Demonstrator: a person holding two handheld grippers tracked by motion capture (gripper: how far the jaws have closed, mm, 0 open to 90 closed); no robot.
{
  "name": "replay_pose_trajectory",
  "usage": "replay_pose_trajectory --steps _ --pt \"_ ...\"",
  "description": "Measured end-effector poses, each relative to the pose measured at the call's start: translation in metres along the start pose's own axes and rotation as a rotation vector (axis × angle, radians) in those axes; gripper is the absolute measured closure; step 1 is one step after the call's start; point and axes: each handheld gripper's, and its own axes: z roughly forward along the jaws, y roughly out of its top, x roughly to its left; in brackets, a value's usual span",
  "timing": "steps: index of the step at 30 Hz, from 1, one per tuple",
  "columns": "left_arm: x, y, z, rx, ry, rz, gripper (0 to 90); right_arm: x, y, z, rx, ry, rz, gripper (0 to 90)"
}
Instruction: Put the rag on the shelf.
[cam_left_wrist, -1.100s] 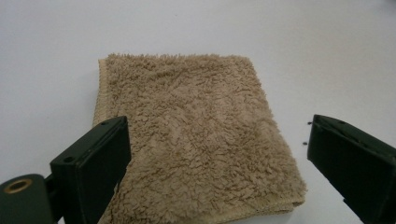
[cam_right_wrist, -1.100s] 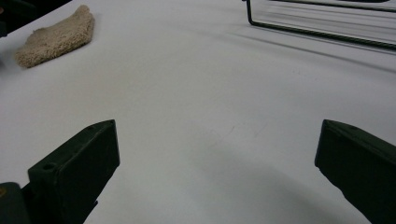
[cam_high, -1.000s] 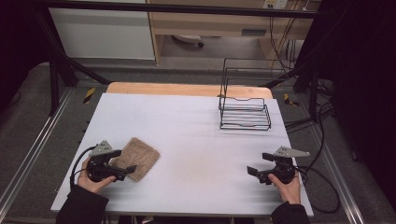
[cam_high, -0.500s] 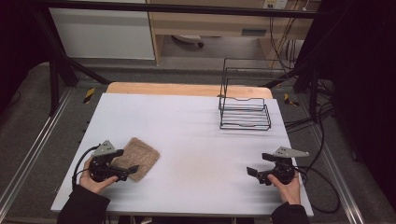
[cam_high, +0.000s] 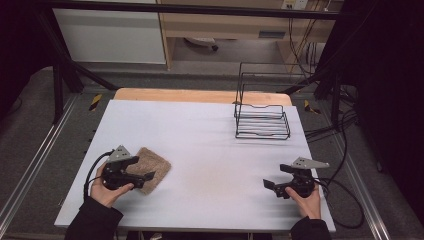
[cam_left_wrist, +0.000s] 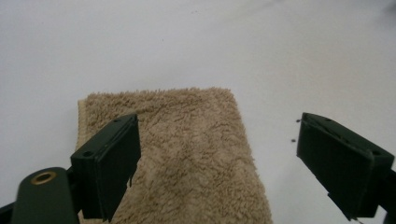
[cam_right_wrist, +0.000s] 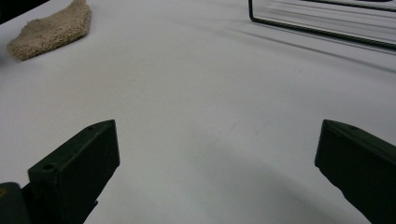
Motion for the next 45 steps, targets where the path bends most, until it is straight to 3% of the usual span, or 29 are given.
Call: replay_pose_trajectory --steps 8,15,16,22,40,45 --pt "-0.012 0.015 0.022 0.051 0.011 0.002 28.9 0.0 0.0 0.001 0.008 -0.004 -0.006 0.5" --pt "-0.017 0.013 0.045 0.105 0.01 0.018 43.7 0.0 0.0 0.001 0.011 -0.005 -0.006 0.5" --pt "-0.017 0.013 0.048 0.109 0.012 0.018 50.1 0.0 0.0 0.001 0.01 -0.006 -0.006 0.5" --pt "-0.019 0.01 0.061 0.151 0.039 0.034 60.2 0.0 0.0 0.002 0.016 -0.005 -0.007 0.5" --pt "-0.018 0.01 0.068 0.192 0.08 0.008 84.1 0.0 0.0 0.003 0.022 -0.009 -0.016 0.5" --pt "-0.017 0.012 0.063 0.17 0.068 -0.04 86.6 0.0 0.0 0.003 0.025 -0.007 -0.014 0.5"
